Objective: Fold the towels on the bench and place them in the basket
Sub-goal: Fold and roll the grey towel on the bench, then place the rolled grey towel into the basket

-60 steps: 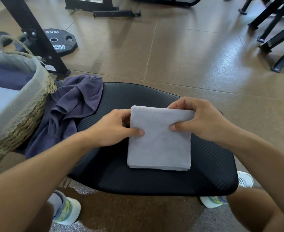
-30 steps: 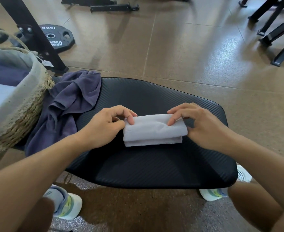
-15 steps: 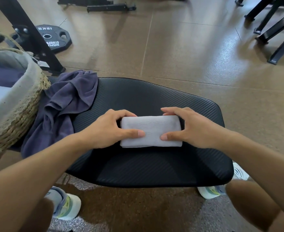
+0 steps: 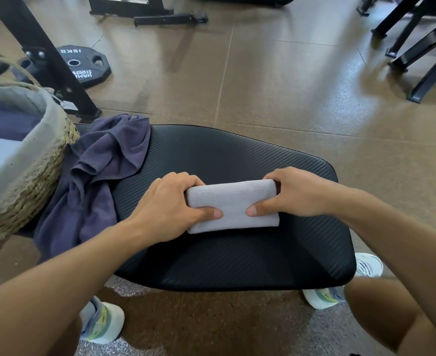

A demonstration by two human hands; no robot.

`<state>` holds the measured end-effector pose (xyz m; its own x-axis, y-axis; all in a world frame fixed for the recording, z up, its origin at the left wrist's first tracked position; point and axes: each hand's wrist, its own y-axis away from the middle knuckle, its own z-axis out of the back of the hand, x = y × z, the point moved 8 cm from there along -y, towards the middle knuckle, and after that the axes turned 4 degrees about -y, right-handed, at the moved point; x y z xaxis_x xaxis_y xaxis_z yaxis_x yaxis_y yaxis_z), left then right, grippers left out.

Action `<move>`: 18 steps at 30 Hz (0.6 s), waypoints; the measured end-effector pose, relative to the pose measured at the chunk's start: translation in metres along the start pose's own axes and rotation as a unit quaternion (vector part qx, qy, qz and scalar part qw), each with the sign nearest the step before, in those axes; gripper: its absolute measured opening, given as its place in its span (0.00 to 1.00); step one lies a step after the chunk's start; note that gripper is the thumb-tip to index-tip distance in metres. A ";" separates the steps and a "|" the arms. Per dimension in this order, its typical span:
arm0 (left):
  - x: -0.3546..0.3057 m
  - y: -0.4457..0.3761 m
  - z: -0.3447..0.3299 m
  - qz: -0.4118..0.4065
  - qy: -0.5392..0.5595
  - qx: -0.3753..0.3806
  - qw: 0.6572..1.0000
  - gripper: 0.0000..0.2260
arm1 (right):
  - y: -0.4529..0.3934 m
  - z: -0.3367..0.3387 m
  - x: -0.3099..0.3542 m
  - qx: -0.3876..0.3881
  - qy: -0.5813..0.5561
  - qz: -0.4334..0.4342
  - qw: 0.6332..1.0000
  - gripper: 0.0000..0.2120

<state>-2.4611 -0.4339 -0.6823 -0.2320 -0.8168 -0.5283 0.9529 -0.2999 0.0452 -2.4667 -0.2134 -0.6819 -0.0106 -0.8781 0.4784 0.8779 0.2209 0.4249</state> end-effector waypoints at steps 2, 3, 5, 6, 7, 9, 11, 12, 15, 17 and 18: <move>0.002 0.004 0.002 0.022 0.023 -0.019 0.999 0.19 | 0.003 0.008 0.002 -0.023 -0.058 0.003 0.998 0.23; 0.003 0.005 0.003 0.042 0.038 -0.028 0.998 0.19 | 0.005 0.012 0.004 -0.042 -0.112 0.009 0.993 0.22; 0.001 0.007 0.002 0.072 0.048 -0.008 0.996 0.22 | 0.009 0.017 0.012 -0.077 -0.245 0.024 0.966 0.21; -0.005 0.009 -0.002 0.072 0.054 0.033 0.995 0.24 | 0.010 0.018 0.016 -0.088 -0.316 0.031 0.944 0.20; -0.012 0.014 -0.012 0.070 0.074 0.094 0.990 0.26 | 0.011 0.017 0.021 -0.090 -0.382 0.039 0.919 0.20; -0.025 0.027 -0.028 0.072 0.117 0.195 0.971 0.31 | 0.011 0.013 0.032 -0.075 -0.455 0.050 0.886 0.23; -0.028 0.030 -0.023 0.072 0.141 0.175 0.972 0.33 | 0.012 0.009 0.043 -0.044 -0.439 0.071 0.894 0.26; -0.025 0.026 -0.013 0.076 0.155 0.124 0.977 0.31 | 0.012 0.008 0.050 -0.031 -0.416 0.089 0.905 0.28; -0.009 0.016 0.025 0.091 0.189 -0.033 0.977 0.26 | 0.014 0.004 0.067 -0.016 -0.349 0.134 0.927 0.32; -0.009 0.013 0.032 0.066 0.205 -0.035 0.976 0.20 | 0.013 0.000 0.079 -0.031 -0.301 0.157 0.940 0.36; -0.012 0.013 0.031 0.047 0.209 -0.022 0.977 0.17 | 0.012 -0.002 0.084 -0.037 -0.284 0.164 0.944 0.38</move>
<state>-2.4520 -0.4437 -0.6488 -0.0512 -0.5649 -0.8236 0.9759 -0.2033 0.0787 -2.4559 -0.2851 -0.6379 0.0314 -0.3931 0.9190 0.9095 0.3925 0.1368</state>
